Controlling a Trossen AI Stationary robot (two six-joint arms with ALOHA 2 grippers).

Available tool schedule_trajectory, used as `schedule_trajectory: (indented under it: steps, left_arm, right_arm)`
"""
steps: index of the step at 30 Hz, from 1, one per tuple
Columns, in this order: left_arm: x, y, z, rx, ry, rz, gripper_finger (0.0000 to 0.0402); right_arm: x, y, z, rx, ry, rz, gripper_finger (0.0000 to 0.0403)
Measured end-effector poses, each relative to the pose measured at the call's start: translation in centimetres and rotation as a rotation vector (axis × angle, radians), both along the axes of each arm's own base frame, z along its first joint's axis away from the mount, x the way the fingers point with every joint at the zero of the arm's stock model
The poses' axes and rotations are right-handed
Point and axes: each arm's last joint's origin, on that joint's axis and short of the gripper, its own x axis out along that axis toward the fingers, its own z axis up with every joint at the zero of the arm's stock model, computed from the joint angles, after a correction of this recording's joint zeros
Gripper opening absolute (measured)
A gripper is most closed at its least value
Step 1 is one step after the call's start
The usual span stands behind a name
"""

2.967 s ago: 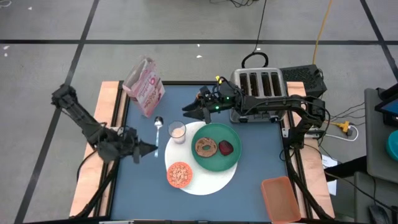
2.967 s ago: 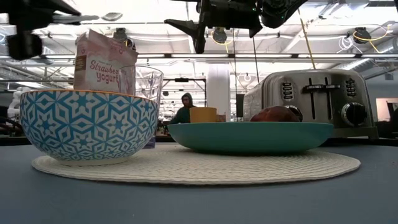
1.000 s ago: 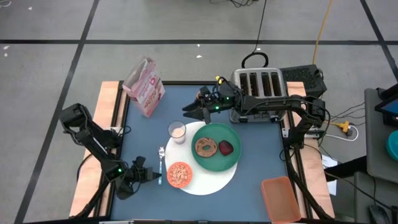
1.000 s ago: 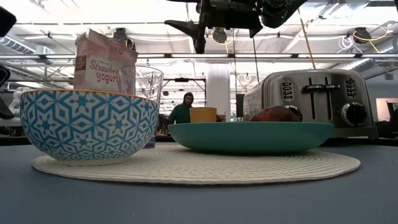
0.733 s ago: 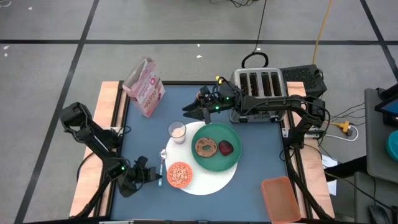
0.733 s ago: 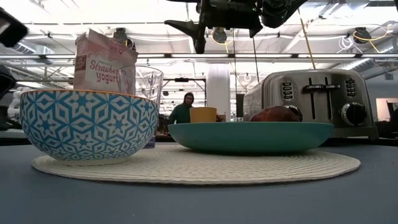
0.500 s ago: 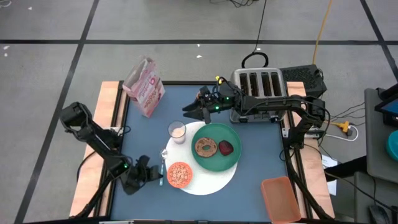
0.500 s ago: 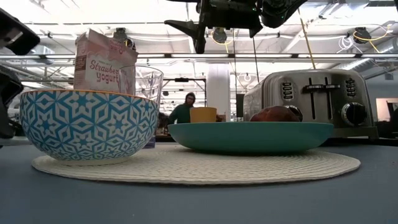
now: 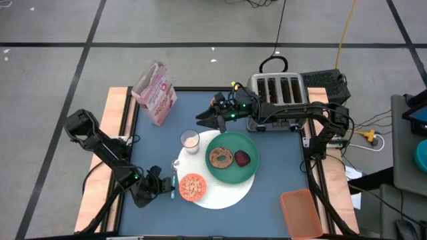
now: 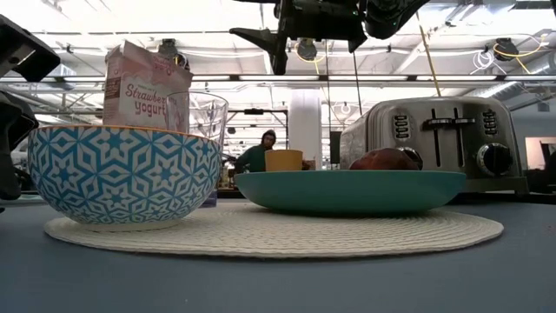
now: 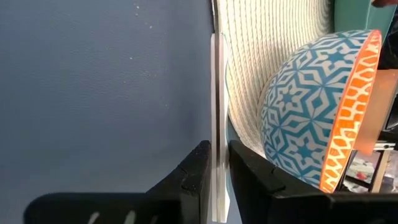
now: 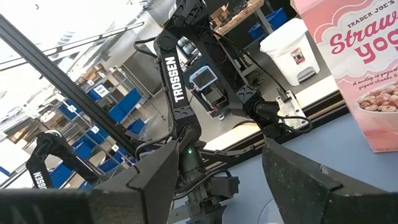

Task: Arrange a breakfast setting
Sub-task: Put the green patterned spoon beside the table mat

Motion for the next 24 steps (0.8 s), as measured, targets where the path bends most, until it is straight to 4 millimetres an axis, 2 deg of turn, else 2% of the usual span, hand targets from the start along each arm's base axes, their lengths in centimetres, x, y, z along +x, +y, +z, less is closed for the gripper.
schedule_trajectory:
  steps: [24]
  left_arm:
    - [0.0, 0.01, 0.01, 0.038, -0.003, -0.031, 0.0067]
  right_arm:
    - [0.0, 0.0, 0.0, 0.0, 0.0, 0.0, 0.0222]
